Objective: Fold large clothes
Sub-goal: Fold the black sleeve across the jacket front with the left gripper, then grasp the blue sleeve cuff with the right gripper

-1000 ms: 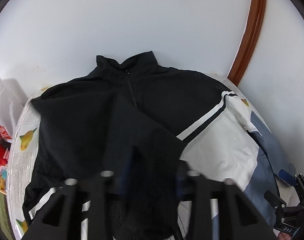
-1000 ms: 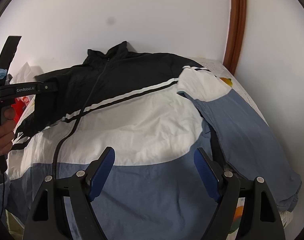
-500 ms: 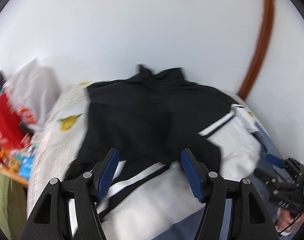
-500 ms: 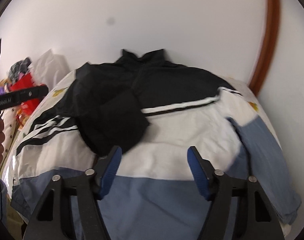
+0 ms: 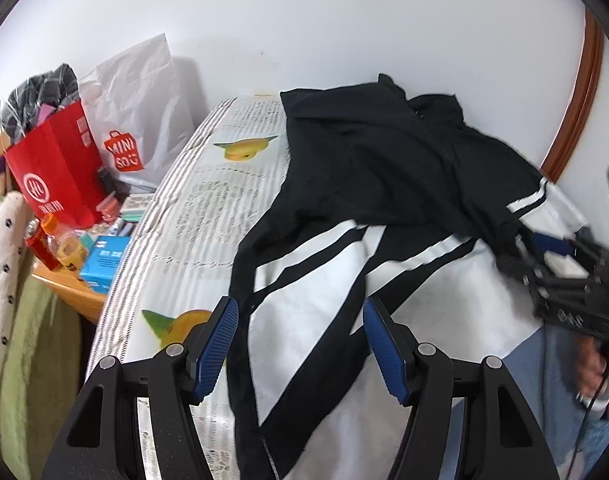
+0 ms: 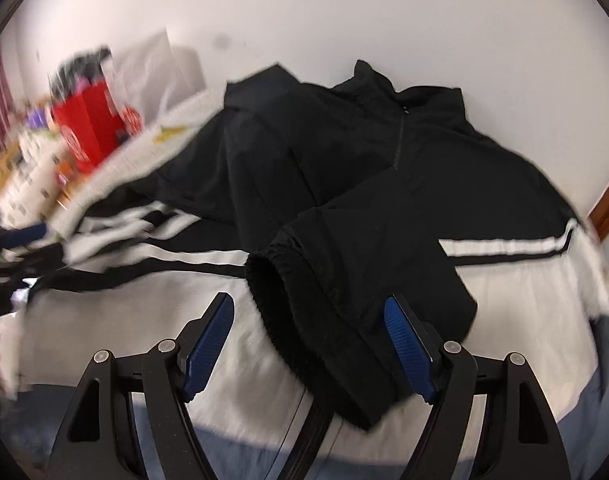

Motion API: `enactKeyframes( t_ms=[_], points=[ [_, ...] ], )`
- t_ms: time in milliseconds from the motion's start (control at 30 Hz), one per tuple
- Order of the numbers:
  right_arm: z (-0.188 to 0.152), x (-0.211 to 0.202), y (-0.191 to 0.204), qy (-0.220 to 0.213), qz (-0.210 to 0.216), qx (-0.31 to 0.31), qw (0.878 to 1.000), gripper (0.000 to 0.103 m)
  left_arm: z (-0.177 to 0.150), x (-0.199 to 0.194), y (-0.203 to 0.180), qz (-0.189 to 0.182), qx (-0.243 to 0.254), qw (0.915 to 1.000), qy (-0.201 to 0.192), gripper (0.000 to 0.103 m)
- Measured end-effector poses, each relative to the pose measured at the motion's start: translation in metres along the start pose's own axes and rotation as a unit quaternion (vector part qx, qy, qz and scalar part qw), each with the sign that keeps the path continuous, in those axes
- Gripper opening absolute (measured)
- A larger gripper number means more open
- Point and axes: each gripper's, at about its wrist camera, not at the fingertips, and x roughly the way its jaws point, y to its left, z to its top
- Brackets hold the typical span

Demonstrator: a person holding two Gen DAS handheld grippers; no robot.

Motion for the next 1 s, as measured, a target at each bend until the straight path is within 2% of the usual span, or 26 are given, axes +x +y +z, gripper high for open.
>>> enactKeyframes(
  t_ms=[33, 67, 100, 133, 267, 467, 533, 633, 733, 800, 867, 933, 1000],
  points=[
    [0.000, 0.008, 0.000, 0.003, -0.015, -0.009, 1.000, 0.057, -0.003, 0.003, -0.002, 0.006, 0.007, 1.0000, 0.000, 0.063],
    [0.000, 0.013, 0.001, 0.008, -0.025, -0.016, 1.000, 0.038, -0.004, 0.005, -0.003, 0.009, 0.010, 0.9999, 0.001, 0.063],
    [0.000, 0.017, 0.000, 0.015, -0.028, -0.020, 0.999, 0.028, -0.005, 0.008, -0.004, 0.012, 0.012, 0.9999, 0.002, 0.063],
    [0.001, 0.017, -0.004, 0.019, -0.022, -0.018, 0.999, 0.011, -0.006, 0.010, -0.004, 0.014, 0.013, 0.9998, 0.002, 0.063],
    [0.006, -0.011, -0.032, -0.012, 0.004, 0.005, 1.000, 0.010, -0.008, 0.015, -0.006, 0.027, 0.020, 0.9994, 0.001, 0.063],
    [0.024, -0.055, -0.112, -0.058, -0.037, 0.088, 0.994, 0.010, -0.007, 0.024, -0.008, 0.055, 0.025, 0.9981, 0.004, 0.063],
    [0.027, -0.061, -0.144, -0.058, -0.051, 0.121, 0.990, 0.010, -0.007, 0.025, -0.007, 0.062, 0.019, 0.9979, 0.003, 0.063],
    [0.030, -0.059, -0.181, -0.050, -0.084, 0.137, 0.986, 0.010, -0.007, 0.030, -0.004, 0.067, 0.013, 0.9976, 0.006, 0.063],
    [0.026, -0.053, -0.212, -0.042, -0.090, 0.162, 0.982, 0.010, -0.009, 0.035, -0.004, 0.077, 0.014, 0.9968, 0.015, 0.063],
    [0.023, -0.041, -0.232, -0.034, -0.095, 0.182, 0.978, 0.013, -0.010, 0.039, -0.004, 0.079, 0.012, 0.9965, 0.021, 0.063],
    [0.020, -0.029, -0.245, -0.029, -0.106, 0.187, 0.976, 0.024, -0.010, 0.040, -0.005, 0.083, 0.015, 0.9961, 0.023, 0.063],
    [0.019, -0.020, -0.255, -0.025, -0.129, 0.179, 0.975, 0.030, -0.010, 0.040, -0.006, 0.087, 0.018, 0.9958, 0.023, 0.063],
    [0.020, -0.026, -0.264, -0.029, -0.150, 0.177, 0.972, 0.032, -0.009, 0.038, -0.008, 0.088, 0.020, 0.9956, 0.023, 0.063]
  ],
)
